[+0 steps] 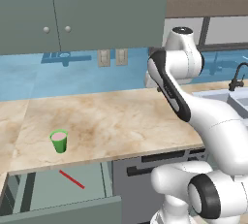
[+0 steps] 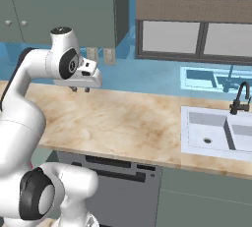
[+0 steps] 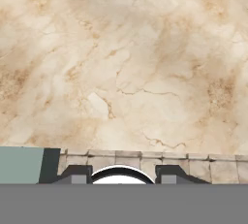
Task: Pick up the straw from the left drawer and put it inside the smoothie cup.
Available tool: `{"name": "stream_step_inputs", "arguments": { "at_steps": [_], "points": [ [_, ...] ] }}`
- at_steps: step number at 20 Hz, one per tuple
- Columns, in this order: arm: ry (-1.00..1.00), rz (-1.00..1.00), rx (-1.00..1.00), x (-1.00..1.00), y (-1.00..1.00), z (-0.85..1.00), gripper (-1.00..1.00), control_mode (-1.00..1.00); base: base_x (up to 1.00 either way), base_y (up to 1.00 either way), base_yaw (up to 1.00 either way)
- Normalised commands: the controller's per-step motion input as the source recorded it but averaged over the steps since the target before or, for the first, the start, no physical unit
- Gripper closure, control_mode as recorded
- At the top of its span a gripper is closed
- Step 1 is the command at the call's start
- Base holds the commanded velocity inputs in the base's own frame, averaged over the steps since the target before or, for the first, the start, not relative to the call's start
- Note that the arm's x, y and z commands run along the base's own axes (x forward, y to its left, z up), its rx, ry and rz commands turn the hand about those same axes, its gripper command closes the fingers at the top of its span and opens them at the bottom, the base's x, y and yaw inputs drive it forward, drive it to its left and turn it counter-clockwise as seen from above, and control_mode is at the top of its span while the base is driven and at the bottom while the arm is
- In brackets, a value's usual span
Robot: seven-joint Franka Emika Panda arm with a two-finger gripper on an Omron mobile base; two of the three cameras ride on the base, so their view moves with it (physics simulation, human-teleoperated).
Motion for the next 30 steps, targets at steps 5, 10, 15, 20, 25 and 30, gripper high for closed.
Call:
{"name": "stream_step_inputs", "arguments": {
  "at_steps": [5, 10, 15, 20, 25, 30],
  "points": [
    [0.0, 0.0, -0.06, -0.01, 0.18, 0.0, -1.0, -1.0, 0.0, 0.0, 0.0],
    [0.0, 0.0, 0.0, 0.0, 0.0, 0.0, -1.0, -1.0, 0.0, 0.0, 0.0],
    [0.0, 0.0, 0.0, 0.0, 0.0, 0.0, -1.0, -1.0, 0.0, 0.0, 0.0],
    [0.0, 0.0, 0.0, -0.19, -0.01, -0.01, -1.0, -1.0, 0.0, 0.0, 0.0],
    [-0.06, 0.04, 0.02, -0.64, 0.0, -0.19, -1.0, -1.0, 0.0, 0.0, 0.0],
    [-0.11, 0.03, 0.02, -0.63, 0.03, -0.23, -1.0, -1.0, 0.0, 0.0, 0.0]
  ]
}}
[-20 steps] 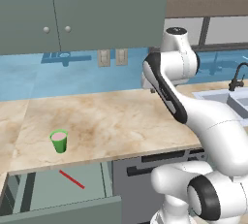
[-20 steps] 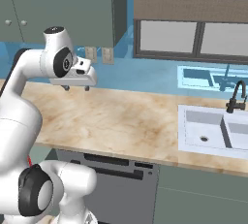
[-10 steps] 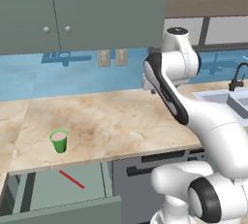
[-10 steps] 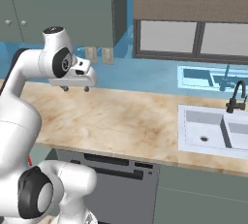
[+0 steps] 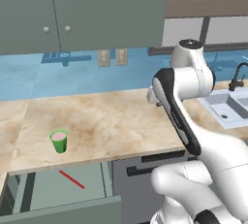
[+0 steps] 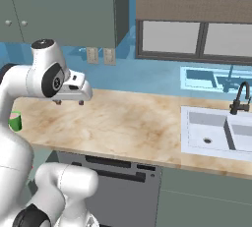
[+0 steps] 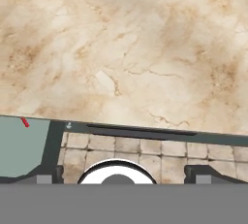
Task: Pick up the straw from the left drawer and put it inside the smoothie cup.
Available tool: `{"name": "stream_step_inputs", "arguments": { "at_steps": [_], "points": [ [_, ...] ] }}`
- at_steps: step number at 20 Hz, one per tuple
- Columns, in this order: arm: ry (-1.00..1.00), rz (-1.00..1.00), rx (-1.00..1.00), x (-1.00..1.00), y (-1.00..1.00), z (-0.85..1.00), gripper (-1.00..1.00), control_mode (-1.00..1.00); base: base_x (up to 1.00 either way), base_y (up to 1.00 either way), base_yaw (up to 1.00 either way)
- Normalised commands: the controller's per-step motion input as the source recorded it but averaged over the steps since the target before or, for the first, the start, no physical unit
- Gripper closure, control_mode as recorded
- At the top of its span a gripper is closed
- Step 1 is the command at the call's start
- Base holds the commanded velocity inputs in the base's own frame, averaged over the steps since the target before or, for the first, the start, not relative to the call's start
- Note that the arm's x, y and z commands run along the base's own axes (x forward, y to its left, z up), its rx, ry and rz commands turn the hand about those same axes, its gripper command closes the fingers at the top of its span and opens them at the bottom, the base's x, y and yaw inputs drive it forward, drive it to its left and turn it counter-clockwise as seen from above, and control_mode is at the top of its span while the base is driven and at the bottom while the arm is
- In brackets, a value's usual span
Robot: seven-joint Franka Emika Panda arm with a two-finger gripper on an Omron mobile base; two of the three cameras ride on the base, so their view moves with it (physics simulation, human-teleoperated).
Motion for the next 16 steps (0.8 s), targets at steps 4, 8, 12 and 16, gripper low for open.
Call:
{"name": "stream_step_inputs", "arguments": {
  "at_steps": [4, 8, 12, 16],
  "points": [
    [-0.01, 0.02, 0.04, -0.37, 0.08, -0.11, -1.0, -1.0, 0.0, 0.0, 0.0],
    [0.05, 0.05, 0.02, -0.14, 0.11, -0.04, -1.0, -1.0, 0.0, 0.0, 0.0],
    [0.04, 0.06, 0.01, -0.22, 0.15, -0.06, -1.0, -1.0, 0.0, 0.0, 0.0],
    [0.0, 0.0, 0.0, -0.17, 0.0, -0.01, -1.0, -1.0, 0.0, 0.0, 0.0]
  ]
}}
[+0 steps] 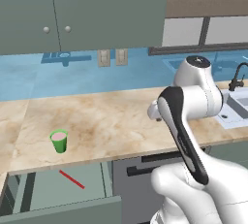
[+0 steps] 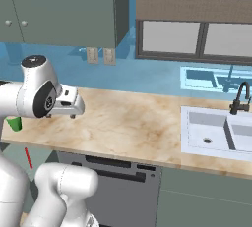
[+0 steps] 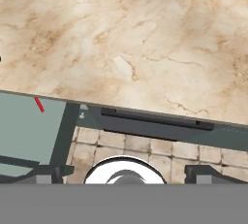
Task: Pick up the straw from the left drawer and put it inside the smoothie cup.
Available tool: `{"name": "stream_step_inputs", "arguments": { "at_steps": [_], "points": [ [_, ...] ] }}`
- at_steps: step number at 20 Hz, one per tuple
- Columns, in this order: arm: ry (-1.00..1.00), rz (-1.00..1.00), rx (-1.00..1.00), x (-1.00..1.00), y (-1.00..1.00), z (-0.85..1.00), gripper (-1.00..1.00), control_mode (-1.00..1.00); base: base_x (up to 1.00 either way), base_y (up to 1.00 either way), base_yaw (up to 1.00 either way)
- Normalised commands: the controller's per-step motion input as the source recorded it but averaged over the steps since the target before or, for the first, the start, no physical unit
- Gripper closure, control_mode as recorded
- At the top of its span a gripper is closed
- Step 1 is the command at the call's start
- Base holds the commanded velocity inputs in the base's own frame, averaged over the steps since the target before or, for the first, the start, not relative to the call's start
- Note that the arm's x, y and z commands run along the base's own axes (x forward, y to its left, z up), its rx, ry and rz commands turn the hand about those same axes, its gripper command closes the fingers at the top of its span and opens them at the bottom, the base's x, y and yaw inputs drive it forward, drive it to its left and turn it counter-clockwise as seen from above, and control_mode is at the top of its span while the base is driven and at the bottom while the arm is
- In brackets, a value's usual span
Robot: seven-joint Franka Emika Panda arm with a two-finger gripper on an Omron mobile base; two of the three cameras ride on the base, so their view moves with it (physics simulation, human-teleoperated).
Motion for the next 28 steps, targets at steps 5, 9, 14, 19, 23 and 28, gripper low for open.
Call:
{"name": "stream_step_inputs", "arguments": {
  "at_steps": [5, 9, 14, 19, 23, 28],
  "points": [
    [0.0, 0.0, 0.0, -0.04, 0.0, 0.0, -1.0, -1.0, 0.0, 0.0, 0.0],
    [0.0, -0.01, 0.0, -0.01, 0.0, 0.0, -1.0, -1.0, 0.0, 0.0, 0.0],
    [0.01, 0.0, 0.0, 0.0, 0.0, 0.0, -1.0, -1.0, 0.0, 0.0, 0.0],
    [0.03, 0.0, 0.0, -0.02, 0.0, 0.0, -1.0, -1.0, 0.0, 0.0, 0.0],
    [0.0, 0.01, 0.0, -0.18, 0.0, 0.0, -1.0, -1.0, 0.0, 0.0, 0.0],
    [0.0, 0.08, 0.0, -0.25, -0.06, 0.0, -1.0, -1.0, 0.0, 0.0, 0.0]
  ]
}}
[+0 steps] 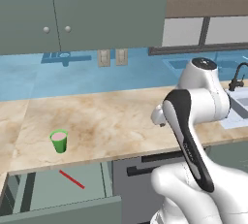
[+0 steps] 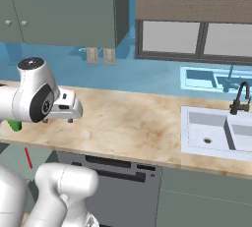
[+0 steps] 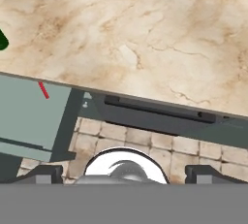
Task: Pick up the straw from the left drawer and put it inside the smoothie cup.
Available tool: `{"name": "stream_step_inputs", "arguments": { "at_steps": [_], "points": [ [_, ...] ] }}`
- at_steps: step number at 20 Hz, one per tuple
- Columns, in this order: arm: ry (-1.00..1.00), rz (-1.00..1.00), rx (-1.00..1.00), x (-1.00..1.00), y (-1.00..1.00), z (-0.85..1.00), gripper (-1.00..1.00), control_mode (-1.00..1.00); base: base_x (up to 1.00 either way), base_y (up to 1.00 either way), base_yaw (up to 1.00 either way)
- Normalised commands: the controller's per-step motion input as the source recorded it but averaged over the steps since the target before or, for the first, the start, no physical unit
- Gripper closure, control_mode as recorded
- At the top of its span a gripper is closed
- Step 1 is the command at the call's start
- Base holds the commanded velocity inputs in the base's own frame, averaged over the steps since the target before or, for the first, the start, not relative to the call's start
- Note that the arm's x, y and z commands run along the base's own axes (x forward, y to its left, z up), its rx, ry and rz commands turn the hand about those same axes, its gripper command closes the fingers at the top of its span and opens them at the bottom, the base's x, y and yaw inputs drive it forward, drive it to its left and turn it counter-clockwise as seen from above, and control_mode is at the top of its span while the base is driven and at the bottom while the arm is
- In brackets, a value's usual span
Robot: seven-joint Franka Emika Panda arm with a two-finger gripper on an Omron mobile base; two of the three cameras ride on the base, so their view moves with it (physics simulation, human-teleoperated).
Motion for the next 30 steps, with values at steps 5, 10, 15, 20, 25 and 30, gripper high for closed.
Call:
{"name": "stream_step_inputs", "arguments": {
  "at_steps": [5, 10, 15, 20, 25, 30],
  "points": [
    [0.0, 0.03, 0.0, -0.26, -0.04, 0.0, -1.0, -1.0, 0.0, 0.0, 0.0],
    [0.0, 0.0, 0.0, -0.15, -0.01, 0.0, -1.0, -1.0, 0.0, 0.0, 0.0],
    [0.0, 0.0, 0.0, -0.12, 0.0, 0.0, -1.0, -1.0, 0.0, 0.0, 0.0],
    [0.0, 0.0, 0.0, -0.17, 0.0, 0.0, -1.0, 1.0, -0.07, 0.0, 0.02],
    [0.0, 0.0, 0.0, 0.0, 0.0, 0.0, -1.0, 1.0, -0.41, -0.07, 0.2],
    [0.0, 0.0, 0.0, 0.0, 0.0, 0.0, -1.0, 1.0, -0.27, -0.1, 0.21]
  ]
}}
